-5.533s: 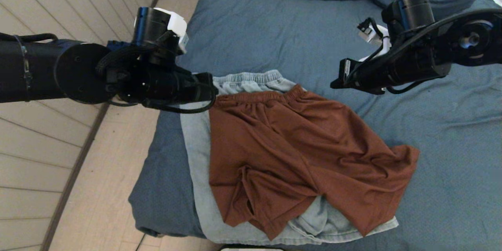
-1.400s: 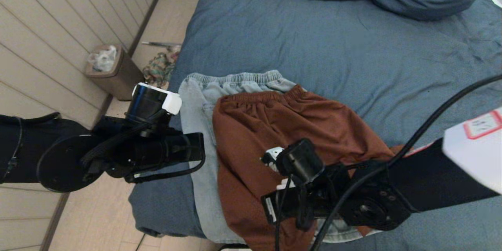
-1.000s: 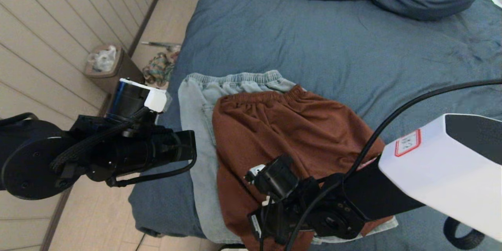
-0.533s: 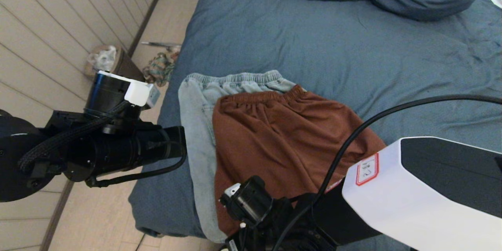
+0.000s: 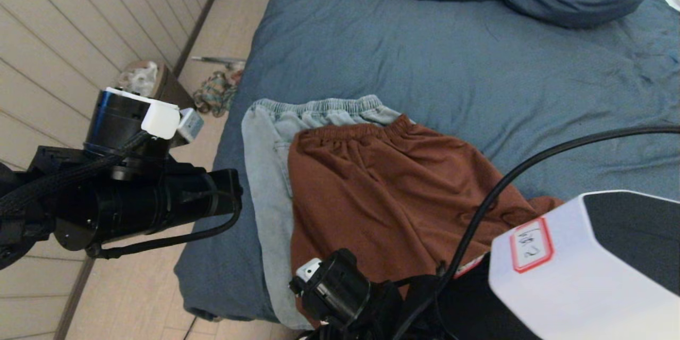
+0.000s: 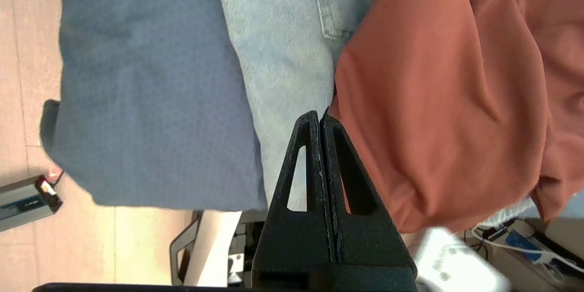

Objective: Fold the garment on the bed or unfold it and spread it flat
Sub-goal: Unford the brown shorts, then fold the brown shorts

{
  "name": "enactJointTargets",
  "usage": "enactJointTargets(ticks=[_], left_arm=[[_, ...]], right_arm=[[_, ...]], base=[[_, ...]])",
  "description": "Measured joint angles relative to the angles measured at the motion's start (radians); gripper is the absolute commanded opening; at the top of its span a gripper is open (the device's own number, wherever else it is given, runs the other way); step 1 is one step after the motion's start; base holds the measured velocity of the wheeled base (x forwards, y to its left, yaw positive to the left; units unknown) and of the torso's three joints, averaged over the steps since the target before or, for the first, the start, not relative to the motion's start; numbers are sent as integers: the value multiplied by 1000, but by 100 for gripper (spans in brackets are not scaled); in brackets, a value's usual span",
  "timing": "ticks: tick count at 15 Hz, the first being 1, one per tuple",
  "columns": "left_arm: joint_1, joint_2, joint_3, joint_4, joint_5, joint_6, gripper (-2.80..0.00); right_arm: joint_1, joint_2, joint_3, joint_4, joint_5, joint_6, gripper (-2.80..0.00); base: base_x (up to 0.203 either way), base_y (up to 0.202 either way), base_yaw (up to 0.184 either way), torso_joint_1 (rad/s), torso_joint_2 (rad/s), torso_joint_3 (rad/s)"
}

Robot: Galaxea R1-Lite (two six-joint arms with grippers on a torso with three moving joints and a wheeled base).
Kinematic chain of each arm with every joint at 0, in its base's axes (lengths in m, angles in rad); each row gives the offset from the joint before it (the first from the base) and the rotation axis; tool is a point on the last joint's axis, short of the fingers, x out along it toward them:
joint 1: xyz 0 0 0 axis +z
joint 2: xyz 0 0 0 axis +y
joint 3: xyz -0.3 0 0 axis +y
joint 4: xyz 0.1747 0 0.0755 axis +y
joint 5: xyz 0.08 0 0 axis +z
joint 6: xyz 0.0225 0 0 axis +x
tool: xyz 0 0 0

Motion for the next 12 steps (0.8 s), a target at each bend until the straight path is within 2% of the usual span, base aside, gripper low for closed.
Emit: enactJointTargets(ticks=[3,6,9,12], left_arm=[[2,-29,50,-4,11,-1,-280],[5,-78,74,6,14,10,-280],[53,-136,78,48,14,41,-280],[133,-192,99,71,9,67,-280]], right_arm=[[-10,-144,29,1,-35,-2,-280],[-92,-321,27,21,-68,-17,-280],[-276,-482,0,92,-76,-36,-280],[-471,-620,6,117,-77,-70,-280]], base=[[0,0,0,0,0,0],[0,0,0,0,0,0],[0,0,0,0,0,0],[0,0,0,0,0,0]])
